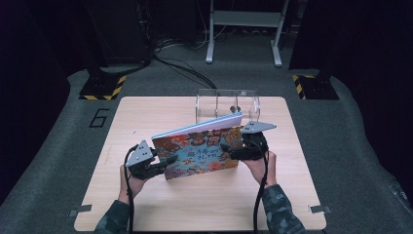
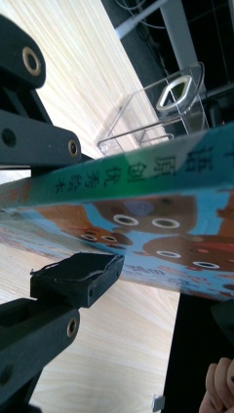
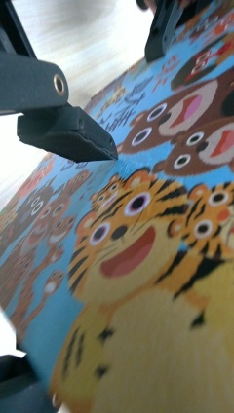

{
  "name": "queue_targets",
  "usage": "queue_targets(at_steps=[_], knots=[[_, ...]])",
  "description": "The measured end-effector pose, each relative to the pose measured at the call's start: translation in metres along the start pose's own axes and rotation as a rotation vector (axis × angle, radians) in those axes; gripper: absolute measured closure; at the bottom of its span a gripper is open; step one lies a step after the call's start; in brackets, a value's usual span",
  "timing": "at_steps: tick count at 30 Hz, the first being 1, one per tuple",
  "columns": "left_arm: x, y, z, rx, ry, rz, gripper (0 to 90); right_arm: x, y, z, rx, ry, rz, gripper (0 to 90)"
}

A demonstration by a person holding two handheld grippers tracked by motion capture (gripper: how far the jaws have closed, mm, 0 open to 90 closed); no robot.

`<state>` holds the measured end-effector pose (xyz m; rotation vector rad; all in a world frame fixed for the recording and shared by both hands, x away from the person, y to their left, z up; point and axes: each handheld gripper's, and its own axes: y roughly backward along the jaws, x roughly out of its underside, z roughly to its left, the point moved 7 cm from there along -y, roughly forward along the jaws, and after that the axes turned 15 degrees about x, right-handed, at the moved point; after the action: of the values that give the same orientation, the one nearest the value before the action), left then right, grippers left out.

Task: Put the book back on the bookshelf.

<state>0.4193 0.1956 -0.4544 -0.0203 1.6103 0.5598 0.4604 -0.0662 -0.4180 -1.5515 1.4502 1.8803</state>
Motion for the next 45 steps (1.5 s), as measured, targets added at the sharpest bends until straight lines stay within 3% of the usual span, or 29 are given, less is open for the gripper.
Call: queue_targets(at_steps=[7, 10, 12, 14, 15, 16, 20, 22, 24, 27, 30, 34, 38, 45], knots=[[-0.001, 0.001, -0.002, 0.025, -0.044, 0.033, 63.0, -0.006, 0.009, -0.018, 0.02, -0.06, -0.034, 21.7], [-0.001, 0.001, -0.002, 0.027, -0.059, 0.049, 63.5, -0.01, 0.005, -0.021, -0.013, -0.073, -0.032, 14.8], [0.0, 0.0, -0.003, 0.043, -0.068, 0.06, 63.4, -0.012, 0.001, -0.02, -0.042, -0.089, -0.028, 15.4], [0.001, -0.001, -0.004, 0.04, -0.091, 0.08, 63.4, -0.014, -0.002, -0.02, -0.044, -0.086, -0.029, 18.2], [0.003, -0.002, -0.005, 0.074, -0.106, 0.093, 62.6, -0.014, -0.003, -0.02, -0.052, -0.088, -0.034, 21.8], [0.003, -0.003, -0.005, 0.069, -0.111, 0.1, 61.7, -0.014, -0.003, -0.02, -0.041, -0.088, -0.038, 23.2], [0.005, -0.006, -0.005, 0.061, -0.066, 0.073, 57.7, -0.012, -0.001, -0.021, 0.005, -0.081, -0.052, 32.2], [0.006, -0.009, -0.006, 0.091, -0.014, 0.031, 55.2, -0.01, 0.002, -0.021, 0.008, -0.088, -0.062, 34.5], [0.007, -0.013, -0.006, 0.103, -0.008, 0.01, 53.9, -0.009, 0.003, -0.022, 0.005, -0.084, -0.067, 34.8], [0.008, -0.016, -0.004, 0.086, 0.032, -0.02, 49.1, -0.008, 0.005, -0.021, 0.004, -0.085, -0.065, 34.1], [0.011, -0.018, 0.0, 0.087, 0.089, -0.022, 45.5, -0.007, 0.006, -0.02, 0.005, -0.079, -0.069, 34.0], [0.013, -0.018, 0.002, 0.091, 0.106, -0.004, 42.7, -0.006, 0.006, -0.02, 0.003, -0.088, -0.072, 33.7], [0.017, -0.018, 0.007, 0.095, 0.16, 0.003, 48.0, -0.007, 0.006, -0.019, 0.004, -0.082, -0.072, 33.1], [0.025, -0.016, 0.004, 0.071, 0.103, 0.095, 64.3, -0.007, 0.006, -0.019, 0.004, -0.085, -0.074, 32.9]])
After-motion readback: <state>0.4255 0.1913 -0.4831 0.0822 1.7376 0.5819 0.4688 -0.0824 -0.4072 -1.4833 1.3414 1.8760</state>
